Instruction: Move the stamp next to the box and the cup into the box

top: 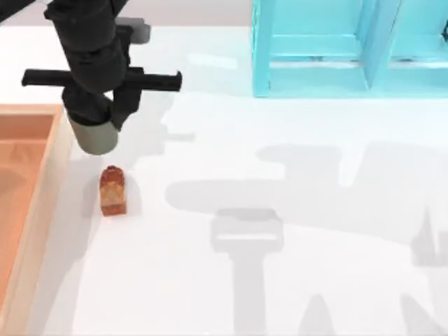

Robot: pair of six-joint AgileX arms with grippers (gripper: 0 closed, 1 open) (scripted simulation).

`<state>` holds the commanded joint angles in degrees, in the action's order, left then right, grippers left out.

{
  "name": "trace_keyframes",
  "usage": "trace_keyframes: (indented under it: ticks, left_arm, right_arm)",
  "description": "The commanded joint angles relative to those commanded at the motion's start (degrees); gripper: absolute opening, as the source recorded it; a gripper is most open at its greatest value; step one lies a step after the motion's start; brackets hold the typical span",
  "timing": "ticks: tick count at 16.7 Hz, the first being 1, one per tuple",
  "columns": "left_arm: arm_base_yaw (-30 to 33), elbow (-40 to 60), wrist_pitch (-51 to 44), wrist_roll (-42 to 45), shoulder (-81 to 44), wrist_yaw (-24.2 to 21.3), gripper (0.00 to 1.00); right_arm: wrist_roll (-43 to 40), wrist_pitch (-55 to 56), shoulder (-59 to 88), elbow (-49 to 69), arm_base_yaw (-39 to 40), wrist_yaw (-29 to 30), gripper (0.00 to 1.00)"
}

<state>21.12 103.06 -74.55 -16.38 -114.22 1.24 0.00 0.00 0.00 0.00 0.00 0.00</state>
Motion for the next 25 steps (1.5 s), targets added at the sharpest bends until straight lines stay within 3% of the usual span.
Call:
trace_keyframes:
  ticks: [9,13,21,25]
  left_arm:
    - [-29.01,-32.97,4.84,27.58,26.28,-3.87,0.00]
    - [-38.18,-42.90,6.41,35.46,34.38,-5.15,0.00]
    - [-40.39,-45.53,6.86,37.59,36.26,-5.36,0.00]
    - [-40.16,-48.53,11.95,38.63,34.70,-5.57,0.00]
  right_arm:
    - [0.00,0.00,0.00,0.00,0.00,0.00,1.00]
    - [0.00,0.00,0.00,0.00,0.00,0.00,1.00]
    - [0.00,0.00,0.00,0.00,0.00,0.00,1.00]
    - [0.00,0.00,0.00,0.00,0.00,0.00,1.00]
